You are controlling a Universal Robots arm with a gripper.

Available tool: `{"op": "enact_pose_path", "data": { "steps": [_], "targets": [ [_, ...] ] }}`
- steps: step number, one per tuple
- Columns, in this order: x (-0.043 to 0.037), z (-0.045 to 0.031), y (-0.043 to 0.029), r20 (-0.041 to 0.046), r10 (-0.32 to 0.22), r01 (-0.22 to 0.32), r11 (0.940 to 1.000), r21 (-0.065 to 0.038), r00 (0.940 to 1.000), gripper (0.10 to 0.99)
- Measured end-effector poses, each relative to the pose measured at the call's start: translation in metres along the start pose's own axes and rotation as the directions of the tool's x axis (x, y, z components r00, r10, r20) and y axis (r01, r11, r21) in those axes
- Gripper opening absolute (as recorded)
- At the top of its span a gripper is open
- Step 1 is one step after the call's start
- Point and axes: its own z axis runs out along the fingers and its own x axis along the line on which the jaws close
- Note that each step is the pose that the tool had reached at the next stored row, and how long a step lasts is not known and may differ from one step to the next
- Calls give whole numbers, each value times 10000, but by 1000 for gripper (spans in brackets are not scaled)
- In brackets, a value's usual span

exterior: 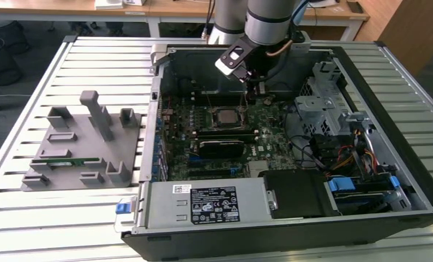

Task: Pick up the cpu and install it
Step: 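Close the cpu cover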

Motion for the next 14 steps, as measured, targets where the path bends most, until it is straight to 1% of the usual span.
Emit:
{"op": "enact_pose_path", "data": {
  "steps": [14],
  "targets": [
    [1,-1,-34,0,1,-1,10000,0,10000,106]
  ]
}}
